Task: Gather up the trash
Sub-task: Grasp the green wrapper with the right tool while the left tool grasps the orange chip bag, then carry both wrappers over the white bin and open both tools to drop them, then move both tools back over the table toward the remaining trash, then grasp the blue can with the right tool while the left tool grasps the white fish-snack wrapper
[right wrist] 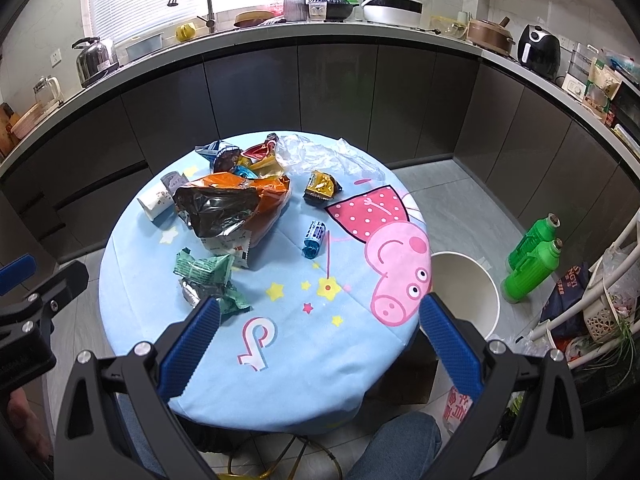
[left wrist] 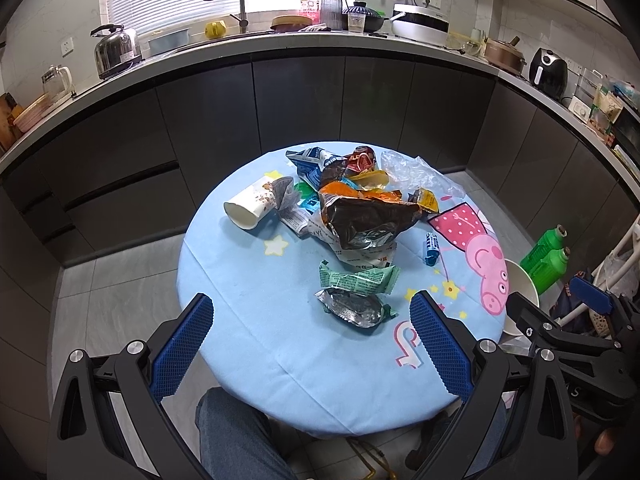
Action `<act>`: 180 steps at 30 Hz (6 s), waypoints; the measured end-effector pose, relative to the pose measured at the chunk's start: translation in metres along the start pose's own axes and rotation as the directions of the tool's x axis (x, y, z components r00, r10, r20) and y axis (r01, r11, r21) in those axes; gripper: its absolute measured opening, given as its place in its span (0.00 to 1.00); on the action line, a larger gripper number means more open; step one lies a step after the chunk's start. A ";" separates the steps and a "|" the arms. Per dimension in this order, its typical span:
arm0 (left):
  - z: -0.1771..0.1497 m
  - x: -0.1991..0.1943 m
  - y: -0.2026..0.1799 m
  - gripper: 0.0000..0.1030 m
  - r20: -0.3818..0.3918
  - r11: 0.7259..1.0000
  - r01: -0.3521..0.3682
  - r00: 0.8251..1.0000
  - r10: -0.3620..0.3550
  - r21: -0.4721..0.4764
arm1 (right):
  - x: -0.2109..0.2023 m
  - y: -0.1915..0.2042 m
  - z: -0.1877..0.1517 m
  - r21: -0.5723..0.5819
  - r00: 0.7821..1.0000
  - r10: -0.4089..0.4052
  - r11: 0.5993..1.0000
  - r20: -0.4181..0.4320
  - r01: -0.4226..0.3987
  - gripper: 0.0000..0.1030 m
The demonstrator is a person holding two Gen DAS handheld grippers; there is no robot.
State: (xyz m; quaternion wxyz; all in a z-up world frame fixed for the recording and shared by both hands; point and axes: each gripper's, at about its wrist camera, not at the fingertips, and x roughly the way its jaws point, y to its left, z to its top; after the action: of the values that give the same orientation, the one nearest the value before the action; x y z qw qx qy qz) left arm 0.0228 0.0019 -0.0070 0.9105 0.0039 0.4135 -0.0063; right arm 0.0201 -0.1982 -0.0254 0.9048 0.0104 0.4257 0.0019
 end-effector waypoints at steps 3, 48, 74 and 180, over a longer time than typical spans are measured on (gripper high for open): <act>0.000 0.007 0.003 0.92 0.008 1.000 0.001 1.000 -0.001 0.001 | 0.003 0.002 0.000 -0.033 0.999 0.040 0.999 0.032 -0.039 0.97; 0.077 0.224 0.006 0.27 -0.314 0.982 0.191 0.932 -0.181 0.001 | 0.127 0.024 -0.017 0.013 0.887 0.439 0.897 -0.141 -0.442 0.04; 0.103 0.068 -0.150 0.02 -0.104 0.893 0.349 0.937 -0.333 0.283 | 0.040 -0.181 -0.045 0.281 0.977 0.173 0.939 0.122 -0.201 0.04; 0.040 0.240 -0.007 0.54 -0.293 0.969 0.166 0.932 -0.215 -0.185 | 0.196 -0.018 0.022 0.060 0.973 0.213 0.976 -0.093 -0.208 0.14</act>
State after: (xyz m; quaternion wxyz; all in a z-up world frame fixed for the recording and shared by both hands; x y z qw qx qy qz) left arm 0.2107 -0.0074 -0.1618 0.8266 -0.1073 0.5490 -0.0614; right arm 0.1622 -0.2145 -0.1627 0.8767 0.0779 0.4664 0.0880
